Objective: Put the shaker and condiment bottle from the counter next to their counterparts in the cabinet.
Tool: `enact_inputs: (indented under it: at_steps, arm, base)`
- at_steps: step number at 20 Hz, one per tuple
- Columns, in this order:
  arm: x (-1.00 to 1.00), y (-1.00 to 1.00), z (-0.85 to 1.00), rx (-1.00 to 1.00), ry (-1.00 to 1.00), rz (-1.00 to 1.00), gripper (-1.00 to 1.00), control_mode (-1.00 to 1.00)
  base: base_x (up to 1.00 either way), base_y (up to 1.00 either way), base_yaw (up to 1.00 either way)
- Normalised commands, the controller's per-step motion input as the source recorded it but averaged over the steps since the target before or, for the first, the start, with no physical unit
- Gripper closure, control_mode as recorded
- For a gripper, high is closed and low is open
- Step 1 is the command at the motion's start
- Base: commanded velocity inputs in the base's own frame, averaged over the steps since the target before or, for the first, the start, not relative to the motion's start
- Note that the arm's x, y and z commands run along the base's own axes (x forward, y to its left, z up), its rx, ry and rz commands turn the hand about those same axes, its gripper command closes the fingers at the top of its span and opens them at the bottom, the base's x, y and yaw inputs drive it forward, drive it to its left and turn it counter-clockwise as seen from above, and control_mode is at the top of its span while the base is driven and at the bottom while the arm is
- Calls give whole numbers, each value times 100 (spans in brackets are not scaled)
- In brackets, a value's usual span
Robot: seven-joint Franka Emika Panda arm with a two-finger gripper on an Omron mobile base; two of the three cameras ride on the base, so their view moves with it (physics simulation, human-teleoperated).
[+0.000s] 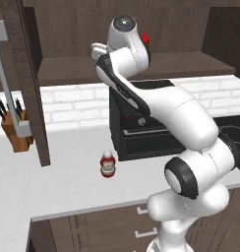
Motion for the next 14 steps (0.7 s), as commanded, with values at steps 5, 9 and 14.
enact_inputs:
  at_steps: [5, 9, 14]
  arm:
    - [-68, -8, 0, 1, -6, 0, -100, -100]
    - [-67, -2, 0, 0, -5, 0, -100, -100]
    - [-66, 0, 0, 1, 0, 0, -100, -100]
  base:
    - [0, 0, 0]
    - [0, 0, 0]
    - [0, 0, 0]
